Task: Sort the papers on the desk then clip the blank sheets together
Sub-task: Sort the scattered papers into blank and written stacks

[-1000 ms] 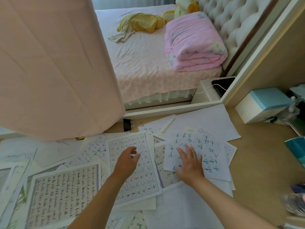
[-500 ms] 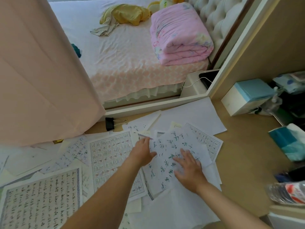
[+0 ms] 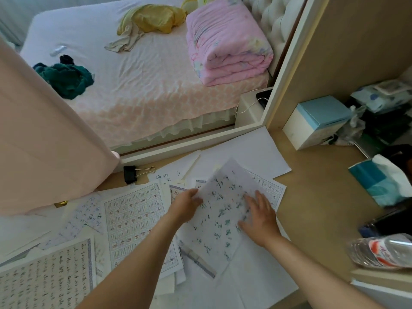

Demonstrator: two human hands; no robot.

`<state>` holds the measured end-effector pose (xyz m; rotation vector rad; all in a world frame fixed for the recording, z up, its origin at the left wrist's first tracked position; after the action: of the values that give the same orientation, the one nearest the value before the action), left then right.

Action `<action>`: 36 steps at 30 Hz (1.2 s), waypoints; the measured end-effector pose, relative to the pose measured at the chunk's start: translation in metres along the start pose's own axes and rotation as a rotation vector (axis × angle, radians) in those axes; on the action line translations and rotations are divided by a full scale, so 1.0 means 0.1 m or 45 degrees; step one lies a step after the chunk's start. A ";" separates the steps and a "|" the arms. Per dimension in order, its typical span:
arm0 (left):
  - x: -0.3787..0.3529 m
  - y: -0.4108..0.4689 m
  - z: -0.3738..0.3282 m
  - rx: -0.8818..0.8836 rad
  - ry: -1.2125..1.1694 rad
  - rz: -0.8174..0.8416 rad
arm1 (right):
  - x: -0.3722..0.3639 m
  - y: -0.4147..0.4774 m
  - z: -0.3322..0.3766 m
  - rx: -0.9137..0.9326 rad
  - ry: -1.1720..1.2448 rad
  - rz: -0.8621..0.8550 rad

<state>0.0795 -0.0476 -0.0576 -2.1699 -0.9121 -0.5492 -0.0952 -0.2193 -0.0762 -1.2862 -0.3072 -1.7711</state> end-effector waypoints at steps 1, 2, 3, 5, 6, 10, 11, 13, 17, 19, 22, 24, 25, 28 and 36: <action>0.08 -0.03 -0.02 0.000 -0.106 -0.043 | 0.09 0.01 -0.04 -0.094 0.082 -0.125; 0.16 -0.08 0.00 0.024 -0.216 -0.076 | 0.18 0.01 -0.08 -0.183 0.165 -0.250; 0.24 -0.12 0.05 0.069 -0.349 -0.101 | 0.25 0.00 -0.09 -0.265 0.260 -0.344; 0.35 -0.22 0.15 0.182 -0.593 -0.117 | 0.23 0.03 -0.05 -0.396 0.603 -0.326; 0.39 -0.27 0.23 0.243 -0.692 -0.125 | 0.15 0.06 0.03 -0.460 0.844 -0.223; 0.37 -0.49 0.60 0.455 -0.936 -0.081 | -0.08 0.06 0.49 -0.473 1.038 0.144; 0.36 -0.54 0.71 0.488 -0.907 -0.098 | -0.09 0.05 0.57 -0.430 0.984 0.147; 0.39 -0.61 0.85 0.478 -0.780 -0.168 | -0.12 0.01 0.73 -0.372 0.921 0.150; 0.67 -0.78 1.03 0.415 -0.639 -0.446 | -0.25 -0.09 1.06 -0.296 0.925 0.294; 0.84 -0.88 1.09 0.389 -0.700 -0.484 | -0.37 -0.12 1.20 -0.313 0.918 0.370; 1.11 -1.05 1.41 0.504 -0.784 -0.611 | -0.52 -0.12 1.43 -0.324 0.812 0.320; 1.26 -1.19 1.66 0.559 -0.676 -0.663 | -0.65 -0.15 1.62 -0.314 0.713 0.287; 1.31 -1.26 1.75 0.555 -0.600 -0.663 | -0.74 -0.19 1.73 -0.304 0.667 0.292; 1.29 -1.37 1.94 0.483 -0.146 -0.527 | -0.99 -0.33 2.04 -0.204 0.492 0.302; 0.81 -1.39 2.01 0.151 0.634 -0.037 | -1.19 -0.57 2.15 -0.012 -0.038 0.285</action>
<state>0.0515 0.2072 -0.0788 -1.7933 -0.6813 -0.9695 0.0031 0.0126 -0.0695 -1.3015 -0.1642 -1.5676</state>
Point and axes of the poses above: each hand's wrist, its own y-axis towards the middle knuckle, its own x-axis out of the back of the hand, z = x × y, the point moved 9 cm from there along y, towards the middle knuckle, and after that the axes turned 7 degrees about -z, right-handed, at the moved point
